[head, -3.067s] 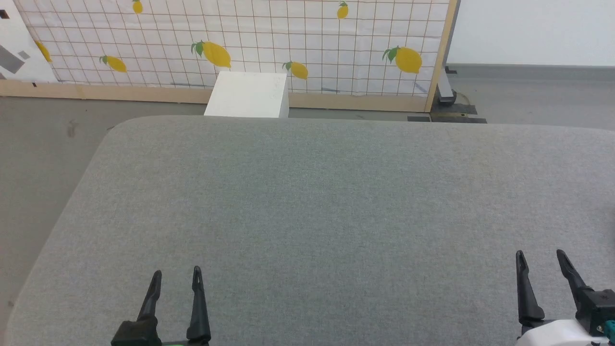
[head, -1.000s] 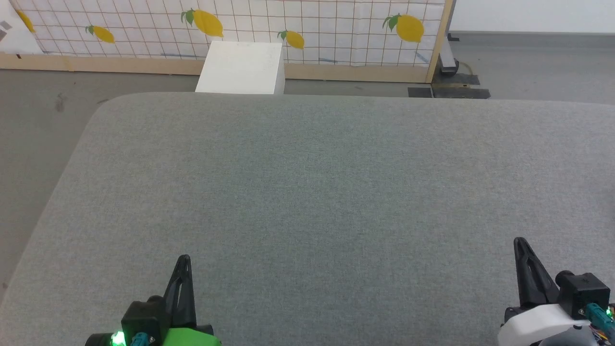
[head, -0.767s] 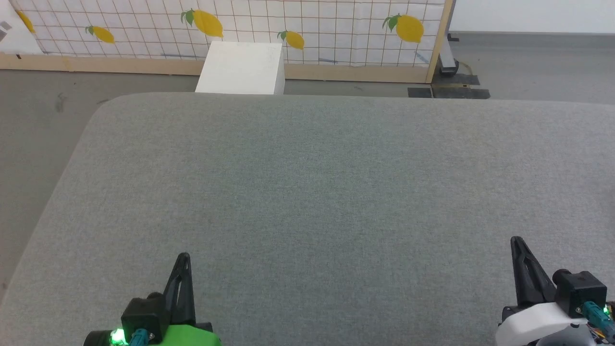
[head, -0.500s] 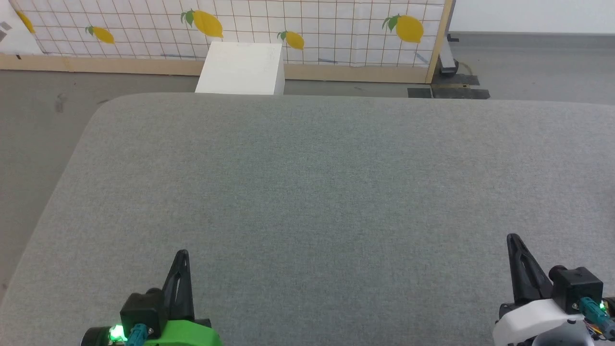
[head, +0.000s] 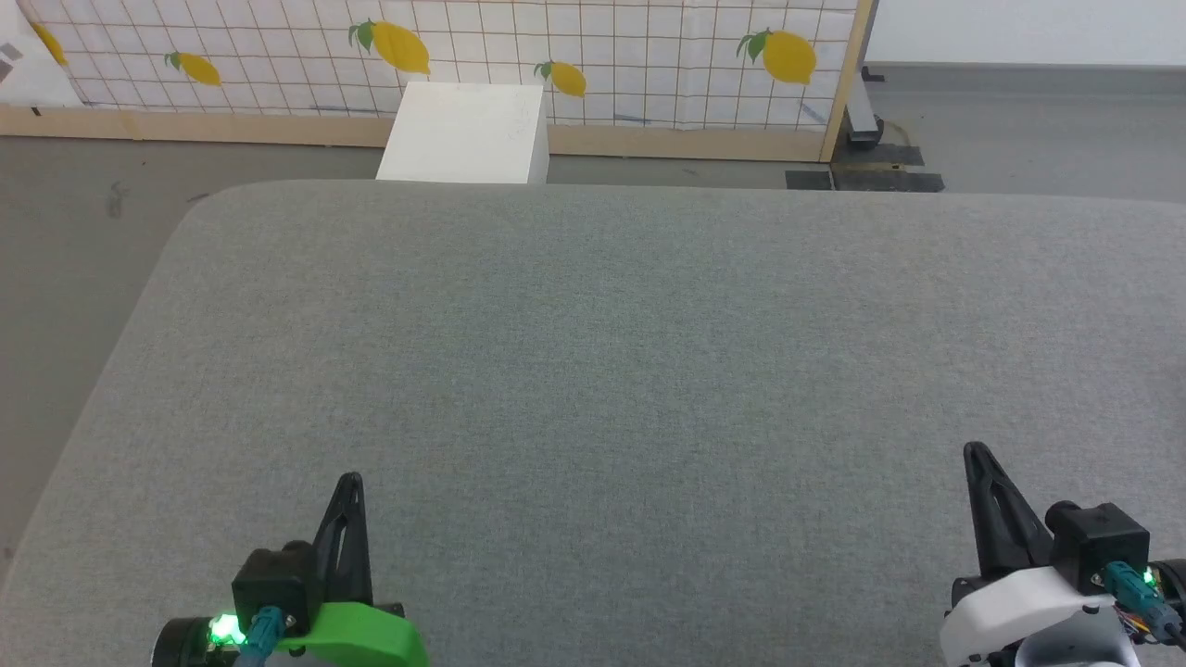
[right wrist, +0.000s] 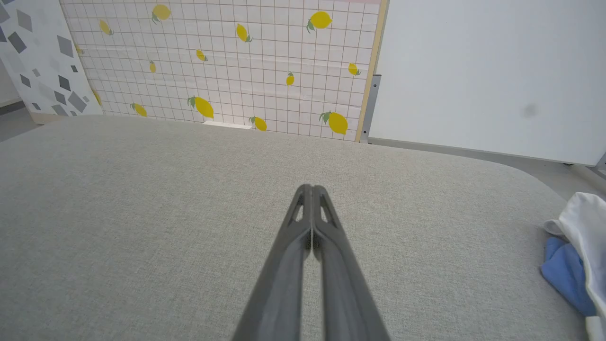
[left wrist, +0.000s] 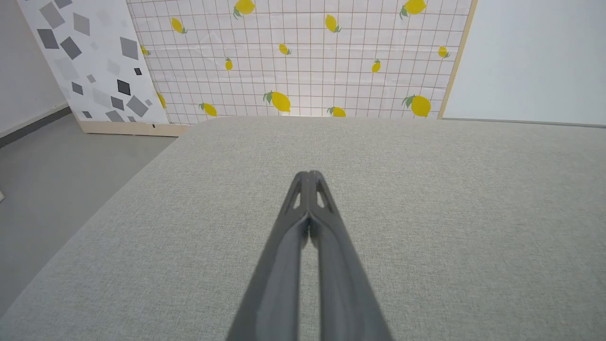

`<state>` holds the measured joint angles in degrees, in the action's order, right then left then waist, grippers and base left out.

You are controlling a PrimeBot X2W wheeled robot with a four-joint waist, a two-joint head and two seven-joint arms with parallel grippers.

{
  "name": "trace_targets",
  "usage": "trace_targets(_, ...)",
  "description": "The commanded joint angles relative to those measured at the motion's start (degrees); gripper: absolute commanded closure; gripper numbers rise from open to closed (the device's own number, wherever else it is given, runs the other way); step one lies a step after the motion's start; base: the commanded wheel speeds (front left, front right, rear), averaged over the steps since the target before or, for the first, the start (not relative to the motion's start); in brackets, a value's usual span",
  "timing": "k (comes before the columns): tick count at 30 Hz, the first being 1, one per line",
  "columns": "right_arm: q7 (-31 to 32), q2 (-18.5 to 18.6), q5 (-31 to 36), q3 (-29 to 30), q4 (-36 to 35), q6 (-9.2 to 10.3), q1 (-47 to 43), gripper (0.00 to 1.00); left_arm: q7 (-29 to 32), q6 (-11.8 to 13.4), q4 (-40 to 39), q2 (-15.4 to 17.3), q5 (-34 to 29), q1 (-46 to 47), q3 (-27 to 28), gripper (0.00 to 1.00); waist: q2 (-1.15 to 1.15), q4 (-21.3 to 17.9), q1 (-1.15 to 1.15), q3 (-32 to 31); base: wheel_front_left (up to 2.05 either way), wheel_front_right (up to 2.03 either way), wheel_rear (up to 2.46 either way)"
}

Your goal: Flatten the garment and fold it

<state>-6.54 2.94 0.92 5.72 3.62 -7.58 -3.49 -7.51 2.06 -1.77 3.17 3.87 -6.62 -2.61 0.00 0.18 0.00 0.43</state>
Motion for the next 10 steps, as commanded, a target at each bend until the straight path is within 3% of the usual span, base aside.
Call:
trace_targets(1, 0.3, 0.0, -0.4, -0.4, -0.4, 0.04, 1.1, 1.0, 0.4, -0.3, 0.2, -0.1, -1.0, 1.2, 0.2, 1.0, 0.0, 0.0, 0.0, 0.0, 0.0, 0.0, 0.0)
trace_targets(10, 1.2, 0.0, -0.5, -1.1, -0.9, 0.05, 1.4, 1.0, 1.4, -0.6, 0.4, -0.2, -1.4, 2.0, 0.6, 1.0, 0.0, 0.0, 0.0, -0.1, 0.0, 0.0, 0.0)
